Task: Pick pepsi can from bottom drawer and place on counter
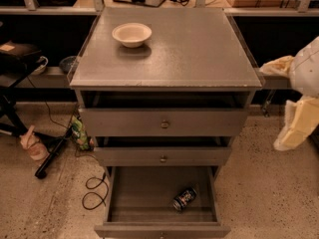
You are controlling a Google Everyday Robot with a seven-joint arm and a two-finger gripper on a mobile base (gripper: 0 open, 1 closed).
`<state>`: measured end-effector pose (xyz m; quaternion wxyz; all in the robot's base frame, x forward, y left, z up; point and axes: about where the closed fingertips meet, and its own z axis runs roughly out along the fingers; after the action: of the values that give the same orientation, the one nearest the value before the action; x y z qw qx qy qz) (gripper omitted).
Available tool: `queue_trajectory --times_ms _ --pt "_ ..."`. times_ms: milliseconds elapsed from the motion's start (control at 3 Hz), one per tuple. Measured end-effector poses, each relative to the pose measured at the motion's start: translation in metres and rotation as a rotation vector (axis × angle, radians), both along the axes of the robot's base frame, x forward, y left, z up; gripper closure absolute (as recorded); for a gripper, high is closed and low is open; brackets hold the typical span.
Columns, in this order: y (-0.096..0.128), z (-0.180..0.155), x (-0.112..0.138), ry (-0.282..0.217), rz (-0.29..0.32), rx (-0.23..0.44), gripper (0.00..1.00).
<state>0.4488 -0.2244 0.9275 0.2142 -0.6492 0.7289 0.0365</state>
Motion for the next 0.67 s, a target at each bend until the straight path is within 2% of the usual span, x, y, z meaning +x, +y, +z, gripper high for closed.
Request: queue_trajectory --times_ms 667 --pt "-0.001 -0.061 0.012 0.027 0.057 0.094 0.00"
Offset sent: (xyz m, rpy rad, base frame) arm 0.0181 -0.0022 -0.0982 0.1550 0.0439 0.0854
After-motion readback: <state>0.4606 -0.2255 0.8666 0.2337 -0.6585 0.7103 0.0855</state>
